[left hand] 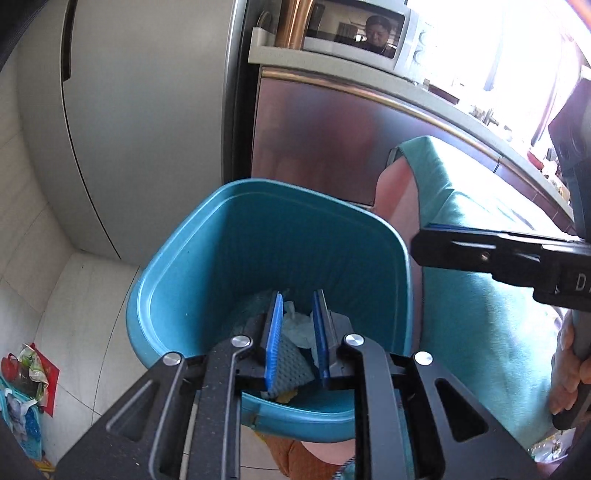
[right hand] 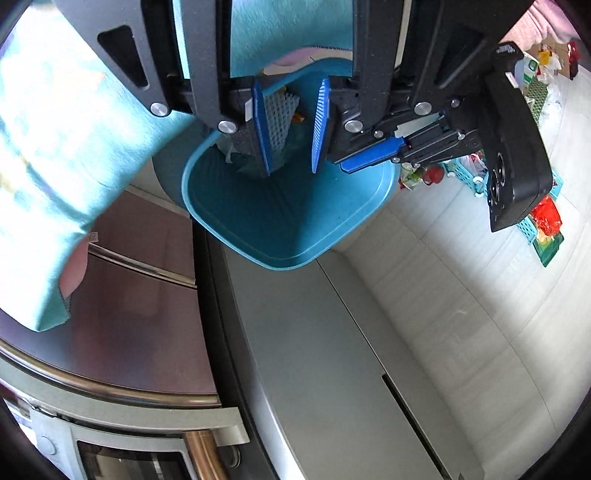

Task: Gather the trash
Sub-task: 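Open both grippers to drop the wrapper and tissue into the wastebasket, then grasp a gold snack packet with the left gripper while the right grasps another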

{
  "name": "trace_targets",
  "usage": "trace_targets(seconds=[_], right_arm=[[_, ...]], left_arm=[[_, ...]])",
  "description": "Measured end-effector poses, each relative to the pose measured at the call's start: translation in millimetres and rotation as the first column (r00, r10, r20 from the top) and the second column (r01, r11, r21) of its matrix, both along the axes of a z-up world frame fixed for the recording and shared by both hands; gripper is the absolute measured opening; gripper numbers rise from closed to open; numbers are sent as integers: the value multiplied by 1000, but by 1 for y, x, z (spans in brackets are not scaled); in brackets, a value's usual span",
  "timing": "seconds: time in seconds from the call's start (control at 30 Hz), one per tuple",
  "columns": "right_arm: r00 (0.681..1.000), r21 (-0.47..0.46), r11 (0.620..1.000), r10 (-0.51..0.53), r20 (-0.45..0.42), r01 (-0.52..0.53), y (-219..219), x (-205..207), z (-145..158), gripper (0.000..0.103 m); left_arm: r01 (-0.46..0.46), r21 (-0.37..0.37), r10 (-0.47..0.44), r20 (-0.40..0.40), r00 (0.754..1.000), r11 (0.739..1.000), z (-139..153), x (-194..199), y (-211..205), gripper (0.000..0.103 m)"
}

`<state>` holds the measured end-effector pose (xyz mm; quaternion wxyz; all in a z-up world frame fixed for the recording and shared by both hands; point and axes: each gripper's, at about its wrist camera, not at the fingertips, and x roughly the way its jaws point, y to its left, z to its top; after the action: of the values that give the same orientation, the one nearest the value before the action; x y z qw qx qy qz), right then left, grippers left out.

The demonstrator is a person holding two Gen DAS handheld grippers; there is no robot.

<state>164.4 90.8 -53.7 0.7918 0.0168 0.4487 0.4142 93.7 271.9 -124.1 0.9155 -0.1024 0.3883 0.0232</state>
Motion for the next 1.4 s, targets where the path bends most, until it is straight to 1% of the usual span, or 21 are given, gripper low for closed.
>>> trace_targets(seconds=[0.03,0.13,0.2,0.3,0.33,0.4,0.57,0.73,0.83,0.97,1.03,1.13,1.2,1.23,1.3,1.4], right_arm=[[1000,7,1000,0,6,0,-5,-3,2,22],[999,31,999,-8,35,7,-21,-11,9,22],[998,51,999,-21,58,18,-36,-18,17,23],[995,87,995,-53,88,45,-60,-31,29,26],[993,97,994,-68,101,58,-68,-36,33,29],[987,115,990,-99,129,84,-86,-45,42,29],[967,146,975,-194,166,170,-137,-69,54,30],[932,148,943,-320,169,297,-201,-91,50,32],[896,141,909,-412,164,392,-243,-104,45,33],[825,123,841,-541,164,527,-299,-122,38,33],[787,120,801,-598,153,586,-326,-128,34,34],[719,124,731,-682,130,671,-363,-131,24,35],[672,125,682,-732,114,721,-389,-136,18,37],[653,122,662,-750,107,740,-399,-136,14,39],[620,127,626,-780,86,769,-418,-138,7,40],[582,133,583,-812,56,801,-441,-140,-3,41]], left_arm=[[3,-3,-3,14,1000,1000,3,-3,-1,17],[14,-4,-14,69,997,1000,16,-11,-8,23],[32,8,-32,109,994,999,26,-17,-17,26],[79,19,-81,156,984,997,41,-23,-36,29],[98,26,-101,169,980,995,45,-25,-43,29],[138,36,-142,188,972,990,54,-26,-59,30],[262,38,-264,221,939,964,70,-27,-104,30],[378,35,-376,225,899,925,75,-31,-155,31],[453,33,-449,216,867,891,74,-35,-190,31],[556,31,-550,199,811,831,71,-43,-240,31],[607,19,-598,192,778,795,68,-45,-264,33],[678,8,-669,177,722,735,65,-52,-299,34],[726,-10,-715,164,680,688,62,-56,-321,37],[743,-22,-732,156,663,669,60,-57,-331,37],[777,-42,-766,141,628,629,55,-59,-351,37],[811,-46,-802,121,585,584,51,-65,-380,39]])
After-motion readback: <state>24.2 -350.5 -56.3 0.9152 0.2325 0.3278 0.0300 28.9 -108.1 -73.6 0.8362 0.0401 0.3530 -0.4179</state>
